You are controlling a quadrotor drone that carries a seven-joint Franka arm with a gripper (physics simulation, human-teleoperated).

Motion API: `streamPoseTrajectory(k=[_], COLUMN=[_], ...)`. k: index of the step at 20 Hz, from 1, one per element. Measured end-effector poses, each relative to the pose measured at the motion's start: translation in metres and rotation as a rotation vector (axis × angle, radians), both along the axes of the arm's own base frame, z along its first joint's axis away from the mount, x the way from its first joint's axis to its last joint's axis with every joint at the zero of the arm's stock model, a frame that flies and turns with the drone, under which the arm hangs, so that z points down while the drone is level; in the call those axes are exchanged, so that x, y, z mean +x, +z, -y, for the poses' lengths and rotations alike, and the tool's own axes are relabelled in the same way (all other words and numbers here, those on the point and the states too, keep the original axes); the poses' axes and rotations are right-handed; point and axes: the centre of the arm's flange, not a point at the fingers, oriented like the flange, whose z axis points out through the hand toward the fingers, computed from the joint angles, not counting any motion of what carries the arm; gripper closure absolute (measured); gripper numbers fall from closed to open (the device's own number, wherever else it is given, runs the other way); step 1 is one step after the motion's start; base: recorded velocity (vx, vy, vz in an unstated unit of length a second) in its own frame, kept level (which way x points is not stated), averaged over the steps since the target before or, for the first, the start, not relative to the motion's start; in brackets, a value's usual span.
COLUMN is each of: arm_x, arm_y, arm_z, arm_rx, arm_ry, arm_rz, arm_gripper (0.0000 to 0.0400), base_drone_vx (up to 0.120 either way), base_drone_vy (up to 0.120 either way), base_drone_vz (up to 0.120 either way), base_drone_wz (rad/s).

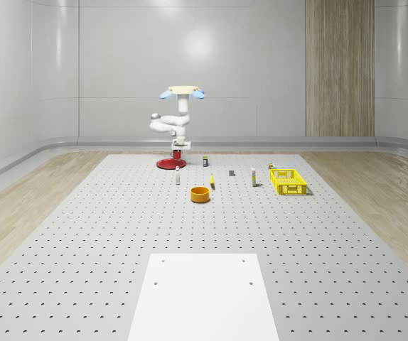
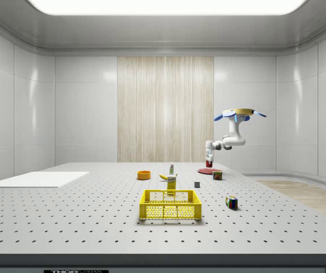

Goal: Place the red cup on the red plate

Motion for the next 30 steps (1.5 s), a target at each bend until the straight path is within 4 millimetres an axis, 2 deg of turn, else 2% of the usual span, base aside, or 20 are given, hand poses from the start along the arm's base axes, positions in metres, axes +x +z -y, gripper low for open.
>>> streamPoseTrajectory(k=[5, 8, 12, 17, 22, 23, 25, 27, 30], arm_x=[0.0, 0.0, 0.0, 0.0, 0.0, 0.0, 0.0, 0.0, 0.0], arm_y=[0.0, 0.0, 0.0, 0.0, 0.011, 0.013, 0.015, 0.013, 0.005], arm_z=[0.0, 0.0, 0.0, 0.0, 0.0, 0.0, 0.0, 0.0, 0.0], arm_rx=[0.0, 0.0, 0.0, 0.0, 0.0, 0.0, 0.0, 0.0, 0.0], arm_ry=[0.0, 0.0, 0.0, 0.0, 0.0, 0.0, 0.0, 0.0, 0.0], arm_rz=[0.0, 0.0, 0.0, 0.0, 0.0, 0.0, 0.0, 0.0, 0.0], arm_gripper=[0.03, 0.03, 0.03, 0.03, 0.03, 0.0234, 0.0142, 0.0086, 0.0041], base_drone_vx=[0.0, 0.0, 0.0, 0.0, 0.0, 0.0, 0.0, 0.0, 0.0], base_drone_vy=[-0.12, -0.013, 0.0, -0.048, 0.0, 0.0, 0.0, 0.0, 0.0], base_drone_vz=[-0.08, -0.013, -0.11, 0.0, 0.0, 0.0, 0.0, 0.0, 0.0], base_drone_wz=[0.0, 0.0, 0.0, 0.0, 0.0, 0.0, 0.0, 0.0, 0.0])
